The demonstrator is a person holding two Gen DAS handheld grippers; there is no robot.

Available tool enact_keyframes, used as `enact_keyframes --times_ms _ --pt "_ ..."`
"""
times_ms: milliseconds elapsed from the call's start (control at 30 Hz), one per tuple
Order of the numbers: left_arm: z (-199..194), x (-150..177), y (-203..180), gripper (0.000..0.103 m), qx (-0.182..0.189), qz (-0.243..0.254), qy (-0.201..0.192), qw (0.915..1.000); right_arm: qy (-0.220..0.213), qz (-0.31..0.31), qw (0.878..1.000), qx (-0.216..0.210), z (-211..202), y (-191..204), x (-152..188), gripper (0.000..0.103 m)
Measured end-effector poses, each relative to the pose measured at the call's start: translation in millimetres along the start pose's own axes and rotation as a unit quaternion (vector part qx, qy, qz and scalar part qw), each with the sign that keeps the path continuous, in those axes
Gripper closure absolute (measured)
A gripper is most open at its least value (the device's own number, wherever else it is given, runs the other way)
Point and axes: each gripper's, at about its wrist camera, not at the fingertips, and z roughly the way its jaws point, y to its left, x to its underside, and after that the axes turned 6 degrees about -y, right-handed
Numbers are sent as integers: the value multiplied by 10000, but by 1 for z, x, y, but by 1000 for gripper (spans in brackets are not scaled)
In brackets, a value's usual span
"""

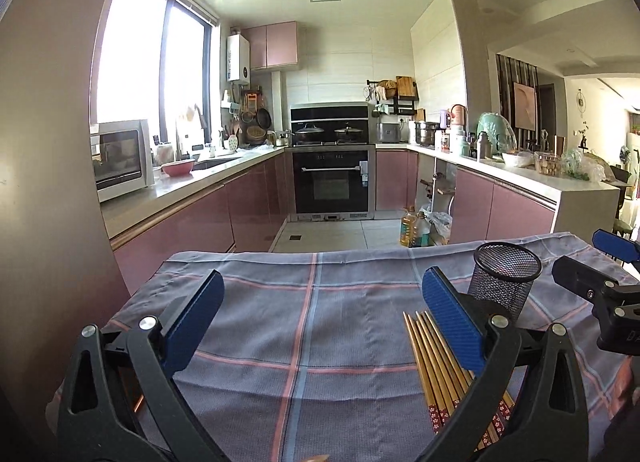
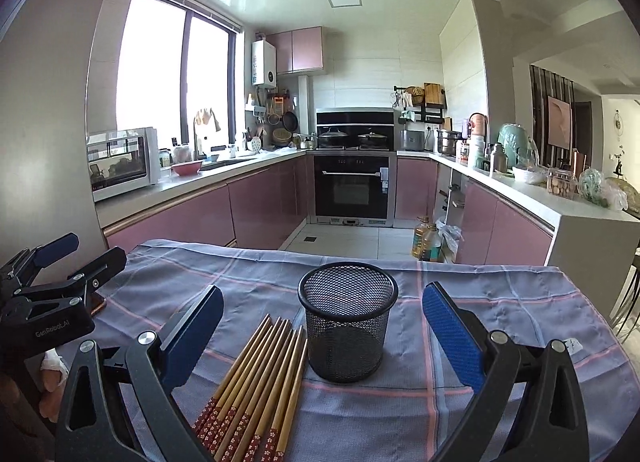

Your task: Organize utensils

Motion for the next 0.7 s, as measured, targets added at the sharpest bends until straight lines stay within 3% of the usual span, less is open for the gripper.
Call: enact_keyframes --times_ms 700 --pt "-18 -1 6 5 200 -59 -439 9988 -322 69 9994 106 -11 -2 4 7"
